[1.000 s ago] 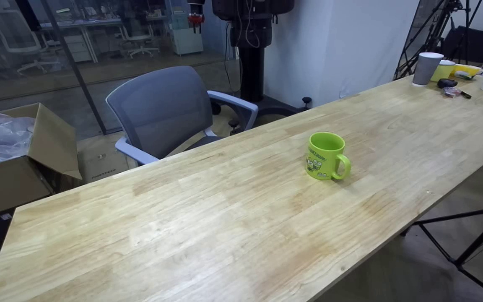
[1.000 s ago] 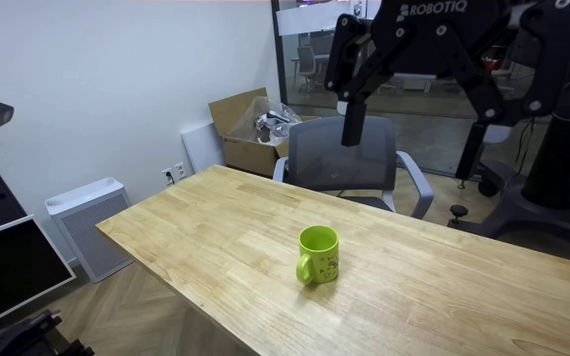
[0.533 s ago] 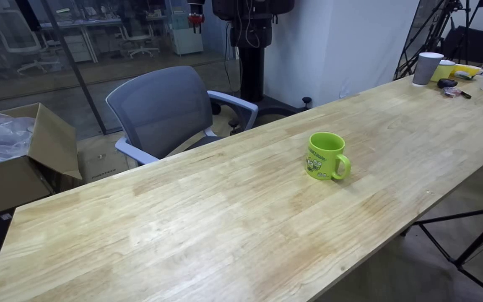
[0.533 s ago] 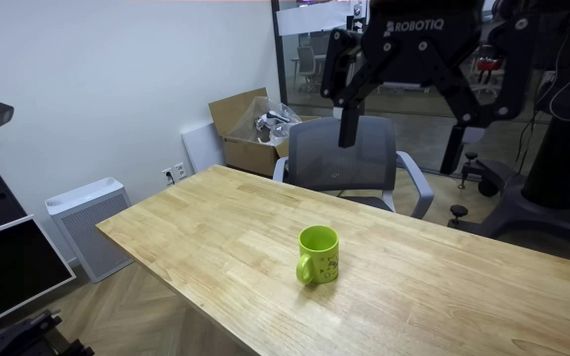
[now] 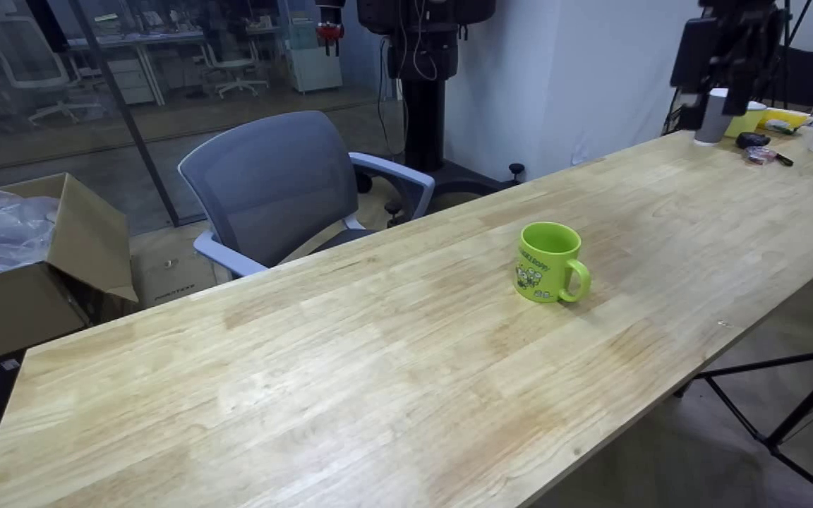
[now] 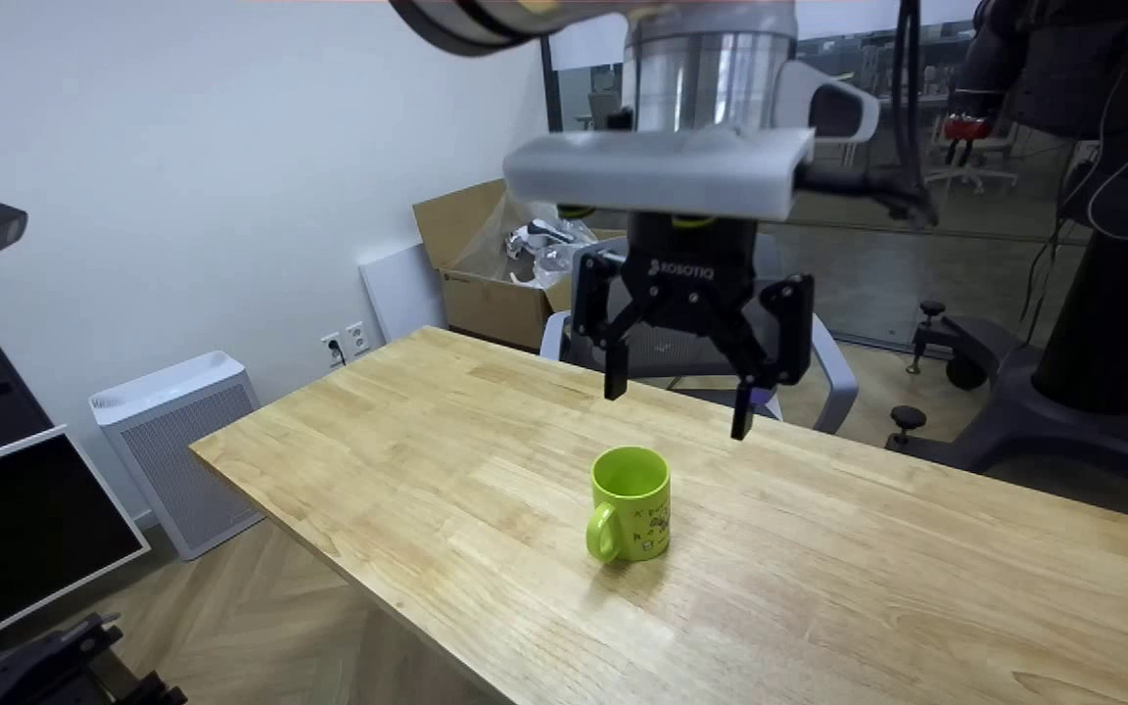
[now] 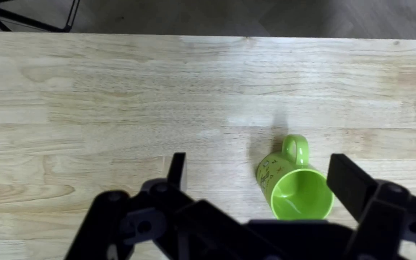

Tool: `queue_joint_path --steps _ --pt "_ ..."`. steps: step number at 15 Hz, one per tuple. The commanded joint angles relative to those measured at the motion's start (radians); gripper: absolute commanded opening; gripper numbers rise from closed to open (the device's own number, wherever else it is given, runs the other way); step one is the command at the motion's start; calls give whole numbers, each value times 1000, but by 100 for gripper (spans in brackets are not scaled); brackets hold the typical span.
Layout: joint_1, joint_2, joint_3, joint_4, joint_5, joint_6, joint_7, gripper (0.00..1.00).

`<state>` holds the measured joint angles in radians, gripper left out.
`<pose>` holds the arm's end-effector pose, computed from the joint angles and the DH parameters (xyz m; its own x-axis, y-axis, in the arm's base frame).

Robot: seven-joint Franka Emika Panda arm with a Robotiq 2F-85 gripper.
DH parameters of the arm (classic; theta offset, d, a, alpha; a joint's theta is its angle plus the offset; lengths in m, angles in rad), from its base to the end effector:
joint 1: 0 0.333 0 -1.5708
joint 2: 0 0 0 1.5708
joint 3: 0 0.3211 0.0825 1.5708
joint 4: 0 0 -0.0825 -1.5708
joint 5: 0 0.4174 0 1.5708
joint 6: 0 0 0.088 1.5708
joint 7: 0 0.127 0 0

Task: Move the mug to the right

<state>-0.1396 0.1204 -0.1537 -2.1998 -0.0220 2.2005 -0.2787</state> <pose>0.5304 -0.1617 0.2821 0.9924 -0.0006 -0.1233 -0.0005 -1.0000 0.0006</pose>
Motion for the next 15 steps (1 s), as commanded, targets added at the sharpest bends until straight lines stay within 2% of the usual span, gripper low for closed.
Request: queue_joint_path --steps 1,5,10,15 --pt "9 67 40 -17 13 88 -16 100" --pt "3 150 76 -42 23 220 -48 100" --pt "-7 241 88 -58 -8 387 -63 100" --pt "-24 289 101 -19 -5 420 -83 100"
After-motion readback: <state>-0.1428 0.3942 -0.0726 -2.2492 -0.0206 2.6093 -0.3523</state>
